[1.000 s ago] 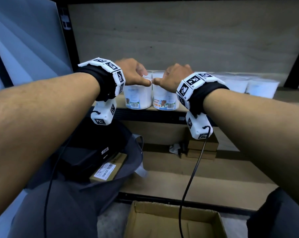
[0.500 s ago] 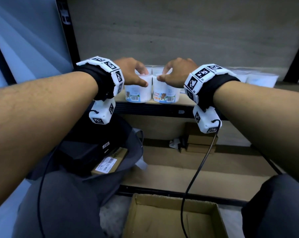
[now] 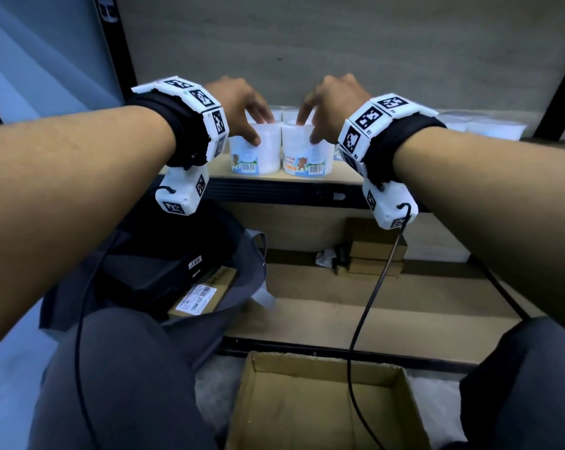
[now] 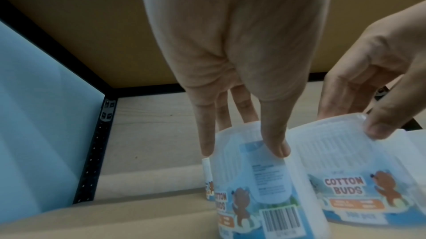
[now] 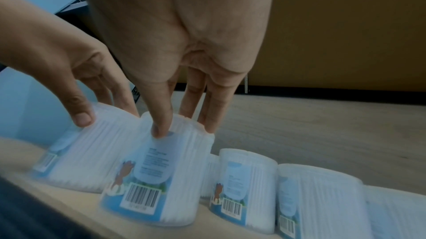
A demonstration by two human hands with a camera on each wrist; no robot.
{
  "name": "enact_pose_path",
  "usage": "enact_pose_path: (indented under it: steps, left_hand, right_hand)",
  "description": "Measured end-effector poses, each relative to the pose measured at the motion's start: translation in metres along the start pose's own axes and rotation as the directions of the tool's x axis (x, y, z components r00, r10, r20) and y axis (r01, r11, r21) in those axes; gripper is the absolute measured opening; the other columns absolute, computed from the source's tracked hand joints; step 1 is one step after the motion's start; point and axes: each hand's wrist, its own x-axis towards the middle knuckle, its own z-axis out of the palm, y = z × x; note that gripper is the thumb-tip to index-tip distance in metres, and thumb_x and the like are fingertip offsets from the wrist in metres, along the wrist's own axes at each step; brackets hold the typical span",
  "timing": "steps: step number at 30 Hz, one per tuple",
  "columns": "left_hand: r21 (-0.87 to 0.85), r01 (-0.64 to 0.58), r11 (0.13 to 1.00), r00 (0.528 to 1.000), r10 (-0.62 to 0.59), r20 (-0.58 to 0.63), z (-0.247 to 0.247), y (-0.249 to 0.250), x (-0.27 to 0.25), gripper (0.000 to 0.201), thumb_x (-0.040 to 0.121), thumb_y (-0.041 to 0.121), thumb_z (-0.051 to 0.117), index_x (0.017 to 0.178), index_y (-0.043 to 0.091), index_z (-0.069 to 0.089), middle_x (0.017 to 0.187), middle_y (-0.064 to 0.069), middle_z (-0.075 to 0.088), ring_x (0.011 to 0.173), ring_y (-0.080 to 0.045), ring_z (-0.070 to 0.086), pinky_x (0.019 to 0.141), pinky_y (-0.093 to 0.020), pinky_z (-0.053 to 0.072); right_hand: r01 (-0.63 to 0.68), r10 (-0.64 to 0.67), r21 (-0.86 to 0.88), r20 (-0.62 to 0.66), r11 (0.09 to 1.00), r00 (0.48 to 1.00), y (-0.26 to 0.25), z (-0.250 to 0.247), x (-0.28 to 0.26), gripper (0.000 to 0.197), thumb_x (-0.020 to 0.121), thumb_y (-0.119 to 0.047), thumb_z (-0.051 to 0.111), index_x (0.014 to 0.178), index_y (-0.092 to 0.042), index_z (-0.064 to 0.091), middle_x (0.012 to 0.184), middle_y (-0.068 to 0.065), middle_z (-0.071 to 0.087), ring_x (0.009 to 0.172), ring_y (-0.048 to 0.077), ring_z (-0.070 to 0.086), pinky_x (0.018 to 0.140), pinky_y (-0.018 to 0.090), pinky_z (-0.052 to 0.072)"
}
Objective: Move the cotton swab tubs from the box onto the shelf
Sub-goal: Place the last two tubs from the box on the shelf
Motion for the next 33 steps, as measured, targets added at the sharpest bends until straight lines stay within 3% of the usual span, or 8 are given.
enact_pose_path:
  steps: [7, 12, 17, 23, 28, 33]
  left_hand:
    - [-0.031, 0.021, 0.999, 1.000, -0.021, -0.010, 0.010, -0.017, 0.024, 0.047, 0.076, 0.023, 0.082, 0.121, 0.026, 0.069, 0.118, 0.004, 0.070, 0.091, -0.008, 0.059, 0.085, -0.019, 0.038]
    - [-0.055, 0.037, 0.998, 0.999, -0.038, -0.025, 0.014, -0.022, 0.039, 0.048, 0.076, 0.023, 0.082, 0.121, 0.026, 0.069, 0.119, 0.004, 0.070, 0.099, -0.012, 0.063, 0.088, -0.019, 0.038]
    - [-0.080, 0.047, 0.996, 0.999, -0.048, -0.018, 0.018, -0.027, 0.051, 0.048, 0.075, 0.021, 0.082, 0.122, 0.023, 0.069, 0.118, 0.003, 0.070, 0.099, -0.012, 0.062, 0.089, -0.020, 0.038]
    - [-0.086, 0.036, 0.996, 0.998, -0.040, -0.047, 0.024, -0.032, 0.063, 0.047, 0.075, 0.019, 0.082, 0.120, 0.022, 0.070, 0.117, 0.001, 0.071, 0.108, -0.016, 0.063, 0.087, -0.020, 0.038]
    - [-0.071, 0.022, 0.997, 0.999, -0.024, -0.036, 0.028, -0.037, 0.075, 0.047, 0.074, 0.019, 0.083, 0.120, 0.022, 0.070, 0.116, 0.000, 0.071, 0.092, -0.011, 0.061, 0.086, -0.019, 0.039]
    - [-0.046, -0.001, 0.999, 0.999, -0.002, -0.052, 0.032, -0.042, 0.085, 0.047, 0.073, 0.018, 0.084, 0.118, 0.022, 0.071, 0.113, 0.000, 0.072, 0.088, -0.009, 0.060, 0.083, -0.018, 0.038]
  right_hand:
    - [-0.015, 0.014, 0.036, 0.007, 0.999, 1.000, 0.001, 0.005, 0.018, 0.036, 0.066, -0.007, 0.082, 0.089, -0.034, 0.077, 0.101, 0.012, 0.070, 0.090, 0.031, 0.069, 0.093, 0.038, 0.054]
    - [-0.029, 0.028, 0.043, 0.010, 0.999, 1.000, 0.001, 0.004, 0.032, 0.027, 0.077, -0.014, 0.076, 0.100, -0.027, 0.078, 0.107, 0.012, 0.071, 0.104, 0.031, 0.064, 0.095, 0.039, 0.051]
    - [-0.043, 0.042, 0.043, 0.017, 0.998, 0.999, 0.005, 0.012, 0.045, 0.028, 0.080, -0.016, 0.077, 0.106, -0.026, 0.077, 0.117, 0.012, 0.066, 0.111, 0.031, 0.061, 0.088, 0.034, 0.047]
    - [-0.032, 0.030, 0.074, 0.024, 0.997, 0.999, 0.012, 0.015, 0.055, 0.025, 0.080, -0.011, 0.075, 0.102, -0.023, 0.077, 0.108, 0.013, 0.071, 0.107, 0.029, 0.063, 0.095, 0.035, 0.050]
    - [-0.016, 0.016, 0.075, 0.007, 0.997, 1.000, 0.020, 0.023, 0.066, 0.026, 0.077, -0.008, 0.074, 0.094, -0.026, 0.078, 0.109, 0.013, 0.069, 0.101, 0.030, 0.065, 0.094, 0.037, 0.052]
    - [0.003, -0.003, 0.070, 0.002, 0.998, 1.000, 0.027, 0.030, 0.075, 0.030, 0.075, -0.001, 0.071, 0.090, -0.027, 0.077, 0.101, 0.012, 0.072, 0.094, 0.029, 0.067, 0.091, 0.034, 0.053]
